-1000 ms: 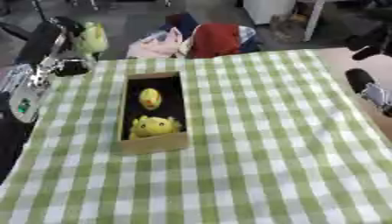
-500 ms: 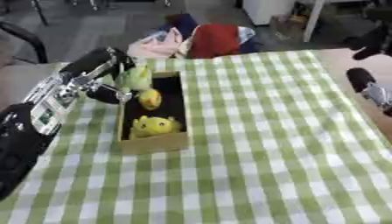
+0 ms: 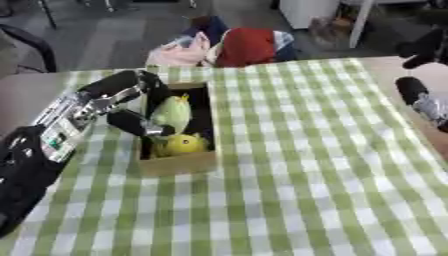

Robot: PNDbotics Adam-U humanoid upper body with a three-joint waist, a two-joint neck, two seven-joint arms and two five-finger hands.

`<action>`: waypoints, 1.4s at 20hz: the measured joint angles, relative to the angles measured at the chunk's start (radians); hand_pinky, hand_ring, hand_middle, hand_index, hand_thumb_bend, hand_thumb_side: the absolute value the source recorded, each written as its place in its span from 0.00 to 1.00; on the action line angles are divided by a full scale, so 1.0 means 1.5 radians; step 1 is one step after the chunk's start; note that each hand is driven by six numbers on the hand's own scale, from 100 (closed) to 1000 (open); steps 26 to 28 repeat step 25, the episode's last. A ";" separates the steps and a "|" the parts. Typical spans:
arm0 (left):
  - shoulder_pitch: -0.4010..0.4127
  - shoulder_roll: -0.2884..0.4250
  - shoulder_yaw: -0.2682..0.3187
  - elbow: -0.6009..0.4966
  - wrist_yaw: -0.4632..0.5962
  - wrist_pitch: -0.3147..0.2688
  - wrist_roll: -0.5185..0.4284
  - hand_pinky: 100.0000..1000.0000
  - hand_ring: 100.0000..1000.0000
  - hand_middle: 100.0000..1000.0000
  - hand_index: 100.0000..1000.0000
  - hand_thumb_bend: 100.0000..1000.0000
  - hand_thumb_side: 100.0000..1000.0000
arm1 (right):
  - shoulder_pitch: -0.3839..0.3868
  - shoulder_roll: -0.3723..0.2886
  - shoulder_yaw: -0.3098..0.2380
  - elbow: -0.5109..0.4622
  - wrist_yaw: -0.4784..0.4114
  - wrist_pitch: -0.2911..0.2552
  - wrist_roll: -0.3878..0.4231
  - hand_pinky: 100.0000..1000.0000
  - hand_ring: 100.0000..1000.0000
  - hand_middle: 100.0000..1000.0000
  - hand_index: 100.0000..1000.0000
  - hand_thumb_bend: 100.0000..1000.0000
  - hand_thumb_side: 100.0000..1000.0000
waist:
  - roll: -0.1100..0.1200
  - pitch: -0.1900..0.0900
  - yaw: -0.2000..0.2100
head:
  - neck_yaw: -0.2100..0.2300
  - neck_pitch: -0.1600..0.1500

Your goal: Pick up objects on the table and place them in the box.

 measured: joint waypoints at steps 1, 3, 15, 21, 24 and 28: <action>0.007 0.001 0.006 -0.014 0.004 0.003 0.002 0.75 0.78 0.74 0.77 0.96 0.77 | 0.000 0.001 0.000 0.001 0.000 0.000 0.000 0.64 0.72 0.58 0.93 0.18 0.19 | 0.000 0.000 0.003 | 0.000 0.000; 0.025 0.004 0.023 -0.042 0.021 0.014 0.009 0.73 0.77 0.71 0.75 0.85 0.79 | 0.000 0.003 0.000 0.002 0.000 0.000 0.000 0.64 0.72 0.58 0.93 0.17 0.20 | 0.000 -0.002 0.007 | -0.002 0.000; 0.189 0.000 0.202 -0.254 0.359 0.135 0.155 0.63 0.68 0.57 0.66 0.45 0.73 | 0.030 0.003 -0.013 0.004 -0.004 -0.005 -0.010 0.64 0.72 0.58 0.93 0.14 0.21 | -0.008 -0.008 0.045 | -0.017 0.006; 0.235 -0.019 0.247 -0.297 0.406 0.164 0.182 0.62 0.67 0.55 0.65 0.42 0.75 | 0.052 0.013 -0.021 0.003 -0.011 -0.002 -0.017 0.65 0.73 0.58 0.94 0.12 0.23 | -0.008 -0.009 0.052 | -0.021 0.006; 0.249 -0.028 0.259 -0.300 0.414 0.174 0.184 0.62 0.66 0.54 0.65 0.41 0.75 | 0.064 0.020 -0.026 0.000 -0.014 -0.001 -0.020 0.64 0.73 0.58 0.94 0.11 0.23 | -0.008 -0.009 0.052 | -0.023 0.006; 0.251 -0.031 0.261 -0.300 0.416 0.177 0.184 0.62 0.65 0.54 0.65 0.41 0.75 | 0.067 0.022 -0.026 0.000 -0.014 0.000 -0.022 0.64 0.73 0.59 0.94 0.11 0.23 | -0.008 -0.009 0.053 | -0.023 0.006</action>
